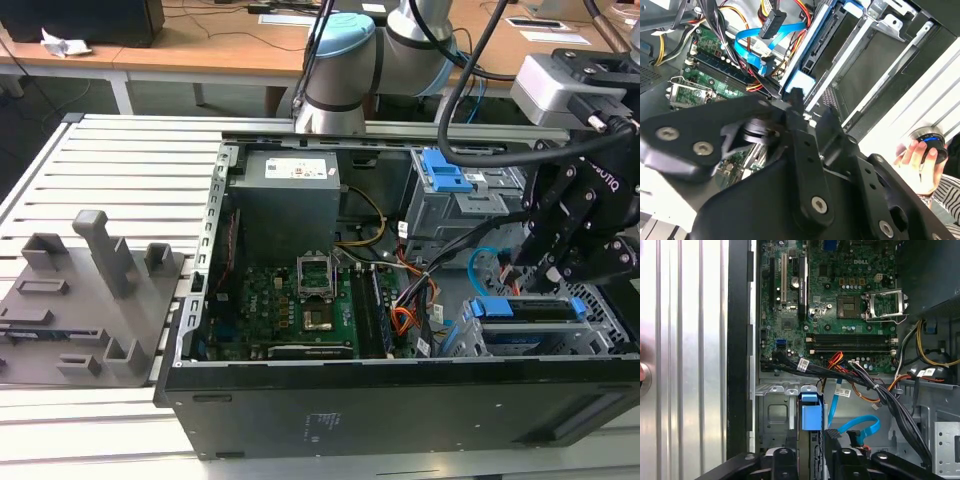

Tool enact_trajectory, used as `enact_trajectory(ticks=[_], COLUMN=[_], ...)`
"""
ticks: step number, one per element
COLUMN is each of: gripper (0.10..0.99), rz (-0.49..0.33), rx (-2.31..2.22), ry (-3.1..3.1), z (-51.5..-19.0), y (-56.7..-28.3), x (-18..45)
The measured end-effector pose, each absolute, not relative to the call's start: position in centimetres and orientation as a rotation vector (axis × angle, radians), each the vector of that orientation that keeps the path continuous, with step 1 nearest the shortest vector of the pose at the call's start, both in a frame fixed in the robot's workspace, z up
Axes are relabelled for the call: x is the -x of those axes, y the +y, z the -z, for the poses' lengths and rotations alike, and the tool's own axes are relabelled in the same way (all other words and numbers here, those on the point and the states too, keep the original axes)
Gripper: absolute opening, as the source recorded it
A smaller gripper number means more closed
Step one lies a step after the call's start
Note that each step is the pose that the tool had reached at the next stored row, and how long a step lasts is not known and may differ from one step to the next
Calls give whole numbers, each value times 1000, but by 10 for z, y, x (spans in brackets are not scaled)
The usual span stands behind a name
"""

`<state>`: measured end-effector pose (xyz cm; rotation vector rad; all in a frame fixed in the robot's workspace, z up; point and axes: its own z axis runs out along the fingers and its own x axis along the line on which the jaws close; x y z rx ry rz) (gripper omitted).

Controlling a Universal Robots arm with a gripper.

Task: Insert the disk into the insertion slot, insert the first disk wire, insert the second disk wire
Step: 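Insert the disk into the insertion slot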

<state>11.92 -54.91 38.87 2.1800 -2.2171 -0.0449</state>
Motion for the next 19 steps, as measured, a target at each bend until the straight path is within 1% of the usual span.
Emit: enact_trajectory(ticks=[1, 2, 5, 16, 19], gripper=[294, 294, 106, 106, 106], rz=[45, 45, 45, 46, 47], rx=[-2180, -2180, -2180, -2179, -2178], ry=[-2217, -2217, -2217, -2216, -2216], z=[-389, -389, -389, -388, -383], y=[-549, -549, -549, -549, -549], x=[-119, -119, -119, -126, -128])
